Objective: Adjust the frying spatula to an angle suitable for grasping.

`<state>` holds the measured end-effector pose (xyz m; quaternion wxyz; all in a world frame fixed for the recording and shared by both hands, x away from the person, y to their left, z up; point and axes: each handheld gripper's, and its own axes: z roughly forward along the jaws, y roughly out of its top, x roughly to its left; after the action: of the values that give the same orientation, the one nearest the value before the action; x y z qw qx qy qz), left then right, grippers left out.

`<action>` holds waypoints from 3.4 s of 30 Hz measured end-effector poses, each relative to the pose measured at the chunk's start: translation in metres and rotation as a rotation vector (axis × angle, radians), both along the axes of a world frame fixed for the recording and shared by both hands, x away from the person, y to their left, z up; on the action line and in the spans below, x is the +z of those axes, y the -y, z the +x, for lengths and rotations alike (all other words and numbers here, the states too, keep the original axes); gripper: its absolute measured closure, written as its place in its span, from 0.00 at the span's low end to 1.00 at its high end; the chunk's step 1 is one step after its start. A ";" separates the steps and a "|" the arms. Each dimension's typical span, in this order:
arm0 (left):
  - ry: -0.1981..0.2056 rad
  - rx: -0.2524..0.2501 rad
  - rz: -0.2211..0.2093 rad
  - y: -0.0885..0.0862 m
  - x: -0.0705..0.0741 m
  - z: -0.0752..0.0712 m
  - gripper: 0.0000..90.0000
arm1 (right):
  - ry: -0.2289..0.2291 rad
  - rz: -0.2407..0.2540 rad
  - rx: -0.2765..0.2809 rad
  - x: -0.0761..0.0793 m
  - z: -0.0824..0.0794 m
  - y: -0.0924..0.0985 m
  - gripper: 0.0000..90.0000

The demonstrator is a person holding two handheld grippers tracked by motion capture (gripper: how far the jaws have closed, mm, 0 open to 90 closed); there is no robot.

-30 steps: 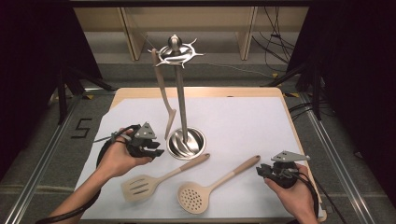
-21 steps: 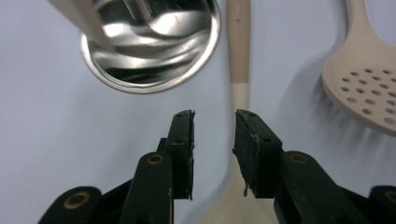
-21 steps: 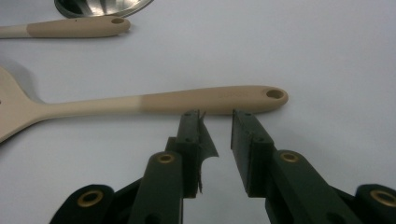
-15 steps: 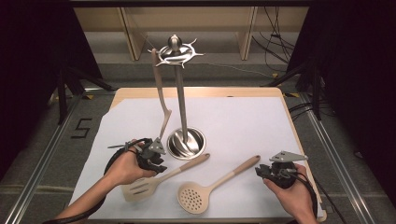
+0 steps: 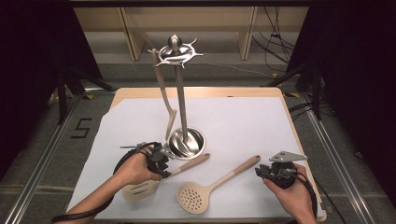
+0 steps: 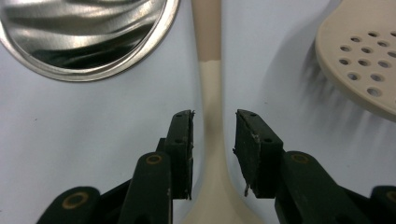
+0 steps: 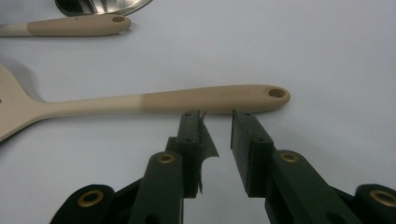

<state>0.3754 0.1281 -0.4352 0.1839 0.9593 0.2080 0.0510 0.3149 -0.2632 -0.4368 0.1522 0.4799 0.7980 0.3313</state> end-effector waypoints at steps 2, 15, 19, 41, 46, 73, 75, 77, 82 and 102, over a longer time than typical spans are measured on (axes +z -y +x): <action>-0.002 0.009 -0.001 0.001 -0.001 0.000 0.73 | 0.000 0.000 0.000 0.000 0.000 0.000 0.82; -0.032 -0.001 0.028 0.009 -0.008 0.002 0.73 | -0.007 0.001 -0.001 0.000 0.000 0.000 0.82; -0.039 -0.009 0.041 0.011 -0.010 0.003 0.73 | -0.010 0.002 -0.001 0.000 0.000 0.000 0.82; -0.058 -0.002 0.062 0.022 -0.017 0.006 0.73 | -0.013 0.002 0.002 -0.001 0.000 0.000 0.82; -0.066 0.003 0.066 0.023 -0.020 0.007 0.73 | -0.009 0.000 0.005 -0.001 0.001 0.000 0.82; -0.076 0.005 0.119 0.027 -0.026 0.010 0.73 | -0.013 0.005 0.008 -0.002 0.001 -0.001 0.82; -0.086 0.006 0.129 0.028 -0.025 0.011 0.73 | -0.014 0.000 0.011 -0.002 0.001 0.000 0.82; -0.089 0.006 0.136 0.028 -0.025 0.011 0.74 | -0.017 0.000 0.008 -0.002 0.001 -0.001 0.82; -0.109 0.022 0.162 0.031 -0.024 0.012 0.78 | -0.002 -0.004 0.018 -0.003 0.001 0.000 0.82; -0.081 0.059 0.112 0.026 -0.025 0.007 0.87 | -0.008 0.006 0.008 -0.002 0.001 0.000 0.82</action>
<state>0.3827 0.1025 -0.4607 0.1199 0.9629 0.2400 0.0293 0.3154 -0.2637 -0.4386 0.1462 0.4783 0.7995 0.3326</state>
